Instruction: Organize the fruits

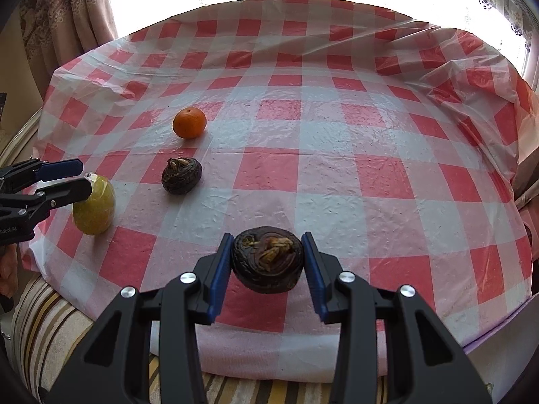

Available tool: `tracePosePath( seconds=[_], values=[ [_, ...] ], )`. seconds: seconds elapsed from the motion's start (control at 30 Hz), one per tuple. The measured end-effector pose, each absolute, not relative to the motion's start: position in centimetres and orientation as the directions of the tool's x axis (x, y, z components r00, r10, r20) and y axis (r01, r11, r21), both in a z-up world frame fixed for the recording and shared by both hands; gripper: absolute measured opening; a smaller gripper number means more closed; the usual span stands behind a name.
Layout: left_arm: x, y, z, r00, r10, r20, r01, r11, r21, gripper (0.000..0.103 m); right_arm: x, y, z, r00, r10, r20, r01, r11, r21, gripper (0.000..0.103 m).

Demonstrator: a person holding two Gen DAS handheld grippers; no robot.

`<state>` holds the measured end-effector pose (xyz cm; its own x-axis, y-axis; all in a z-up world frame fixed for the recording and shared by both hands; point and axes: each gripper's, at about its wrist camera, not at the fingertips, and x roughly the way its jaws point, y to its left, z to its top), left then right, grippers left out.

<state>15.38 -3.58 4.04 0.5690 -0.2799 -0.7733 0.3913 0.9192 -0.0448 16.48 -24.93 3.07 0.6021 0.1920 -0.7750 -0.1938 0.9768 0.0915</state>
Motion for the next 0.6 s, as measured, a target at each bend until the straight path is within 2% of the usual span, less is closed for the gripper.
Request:
tracePosePath(
  seconds=[0.23, 0.4, 0.43, 0.47, 0.6],
  values=[
    [15.2, -5.4, 2.0, 0.51, -0.3, -0.806, 0.417, 0.906, -0.074, 0.072, 15.4, -25.3, 3.3, 0.605, 0.193, -0.772, -0.193, 0.977, 0.092, 0.041],
    [15.3, -6.7, 0.9, 0.485, -0.273, -0.831, 0.424, 0.904, -0.05, 0.068, 14.9, -25.7, 3.4, 0.606, 0.194, -0.771, -0.188, 0.977, 0.097, 0.041],
    [15.3, -6.8, 0.7, 0.484, -0.268, -0.833, 0.424, 0.905, -0.045, 0.068, 14.8, -25.8, 3.4, 0.607, 0.194, -0.77, -0.188, 0.977, 0.098, 0.041],
    [15.3, -6.9, 0.7, 0.479, -0.275, -0.834, 0.431, 0.901, -0.049, 0.058, 14.7, -25.9, 3.4, 0.608, 0.194, -0.77, -0.187, 0.977, 0.099, 0.041],
    [15.1, -7.5, 0.7, 0.483, -0.251, -0.839, 0.438, 0.899, -0.016, 0.057, 14.6, -26.0, 3.4, 0.607, 0.196, -0.77, -0.187, 0.977, 0.101, 0.041]
  ],
)
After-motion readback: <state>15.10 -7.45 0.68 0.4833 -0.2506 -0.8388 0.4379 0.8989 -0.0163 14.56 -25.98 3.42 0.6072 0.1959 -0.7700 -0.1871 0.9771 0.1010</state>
